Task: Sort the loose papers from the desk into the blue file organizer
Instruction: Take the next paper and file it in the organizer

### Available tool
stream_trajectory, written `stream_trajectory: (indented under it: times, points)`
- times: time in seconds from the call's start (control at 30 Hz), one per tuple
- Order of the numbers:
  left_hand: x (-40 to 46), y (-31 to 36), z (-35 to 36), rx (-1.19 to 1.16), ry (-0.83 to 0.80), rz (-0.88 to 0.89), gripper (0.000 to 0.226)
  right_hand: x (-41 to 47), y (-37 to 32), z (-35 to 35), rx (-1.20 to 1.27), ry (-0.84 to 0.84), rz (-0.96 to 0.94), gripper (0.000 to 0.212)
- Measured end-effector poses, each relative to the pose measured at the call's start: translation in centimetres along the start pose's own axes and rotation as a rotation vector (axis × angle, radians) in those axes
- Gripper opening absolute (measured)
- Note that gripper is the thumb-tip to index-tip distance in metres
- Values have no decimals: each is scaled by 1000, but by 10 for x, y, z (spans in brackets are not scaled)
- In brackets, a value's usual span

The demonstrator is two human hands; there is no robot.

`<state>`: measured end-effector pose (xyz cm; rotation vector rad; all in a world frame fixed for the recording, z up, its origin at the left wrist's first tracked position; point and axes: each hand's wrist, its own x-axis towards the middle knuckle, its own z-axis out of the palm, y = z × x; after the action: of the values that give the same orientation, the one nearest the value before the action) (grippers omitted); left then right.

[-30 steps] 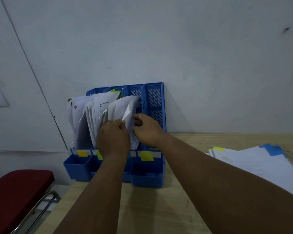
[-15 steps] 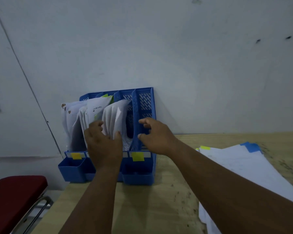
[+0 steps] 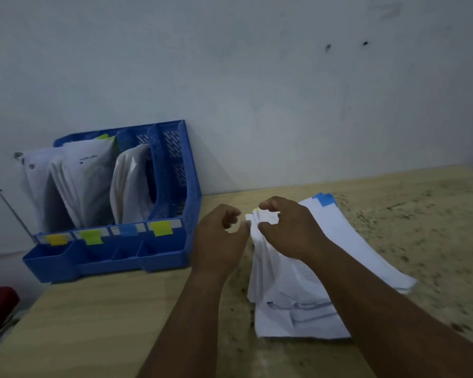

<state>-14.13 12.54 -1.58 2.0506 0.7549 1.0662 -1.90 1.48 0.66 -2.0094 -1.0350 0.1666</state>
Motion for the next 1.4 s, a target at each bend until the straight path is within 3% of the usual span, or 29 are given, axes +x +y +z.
stream_trajectory:
  times: [0.1,0.2,0.63,0.97,1.4]
  points:
    - [-4,4,34,-38,-116,-97,20,-10,22,-10,-89,15,58,45]
    - [-16,-1,65,-74,-128,-187,21,-18,48,-6,-116,27,60,44]
    - [-20,-21,82,156,-179,-61,44,-19,80,-1,-196,-41,87,61]
    - [-22,-17,75,-38,-177,-169,39,-29,62,-4,-295,-129,109,82]
    - [-20,-16,74,-9,-130,-174,33,-35,53,5,-313,-85,49,61]
